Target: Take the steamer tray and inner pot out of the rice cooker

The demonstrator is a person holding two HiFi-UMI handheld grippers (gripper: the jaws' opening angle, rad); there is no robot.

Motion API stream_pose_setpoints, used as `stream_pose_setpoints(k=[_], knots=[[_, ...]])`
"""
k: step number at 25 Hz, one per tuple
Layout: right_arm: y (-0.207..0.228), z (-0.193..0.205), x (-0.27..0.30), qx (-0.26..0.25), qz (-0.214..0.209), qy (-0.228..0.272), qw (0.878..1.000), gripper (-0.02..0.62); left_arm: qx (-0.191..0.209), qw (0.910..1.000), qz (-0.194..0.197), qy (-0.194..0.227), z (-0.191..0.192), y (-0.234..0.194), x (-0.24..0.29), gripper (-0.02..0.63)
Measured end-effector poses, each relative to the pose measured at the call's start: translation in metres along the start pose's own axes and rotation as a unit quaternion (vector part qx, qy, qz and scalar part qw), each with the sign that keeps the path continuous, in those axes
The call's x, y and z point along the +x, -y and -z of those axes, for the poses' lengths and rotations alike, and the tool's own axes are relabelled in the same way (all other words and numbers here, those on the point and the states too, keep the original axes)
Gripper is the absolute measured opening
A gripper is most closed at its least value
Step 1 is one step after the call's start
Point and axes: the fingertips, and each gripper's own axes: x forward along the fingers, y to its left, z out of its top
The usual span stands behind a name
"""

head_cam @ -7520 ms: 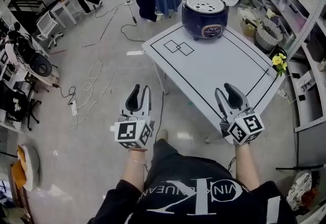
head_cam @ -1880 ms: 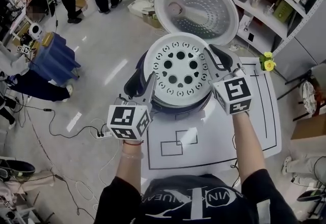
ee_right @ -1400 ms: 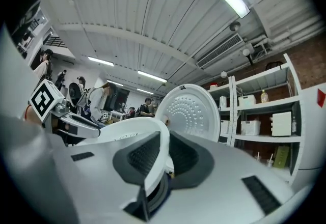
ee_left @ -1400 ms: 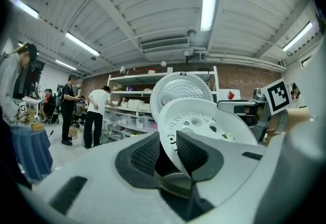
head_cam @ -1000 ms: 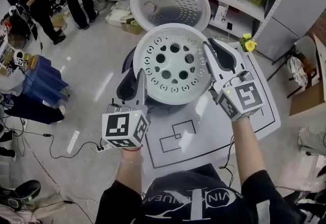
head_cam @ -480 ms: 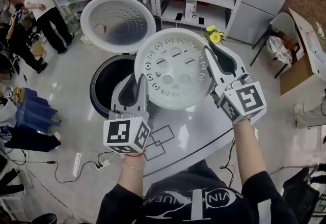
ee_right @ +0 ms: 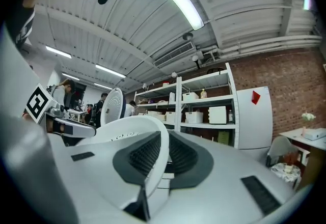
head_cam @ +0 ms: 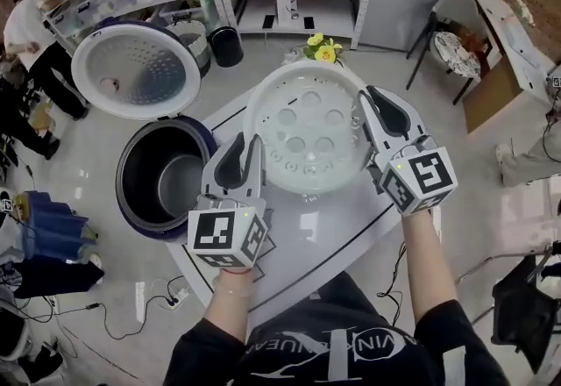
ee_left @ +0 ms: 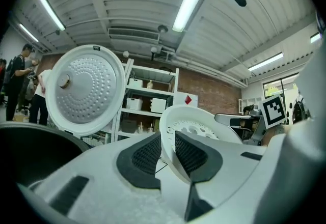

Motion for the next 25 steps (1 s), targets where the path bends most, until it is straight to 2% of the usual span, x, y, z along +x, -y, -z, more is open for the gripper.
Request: stream_pose_setpoints(k=[5, 11, 19, 25], knots=[[0.029, 0.036, -0.007, 0.013, 0.019, -0.026, 0.999, 0.048, -0.013, 0.9996, 0.012, -0.024, 0.031, 0.014, 0.028, 0.081], [0.051, 0.087, -0.006, 0.033, 0.018, -0.070, 0.997, 0.048, -0.033, 0.9968, 0.008, -0.072, 0.080, 0.022, 0.054, 0.081], [0.059, 0.174, 0.006, 0.075, 0.005, -0.150, 0.986, 0.048, -0.094, 0.9850, -0.017, -0.144, 0.159, 0.010, 0.073, 0.081], [0.066, 0.226, 0.029, 0.099, -0.005, -0.197, 0.975, 0.048, -0.126, 0.9759, -0.046, -0.172, 0.196, -0.008, 0.095, 0.077]])
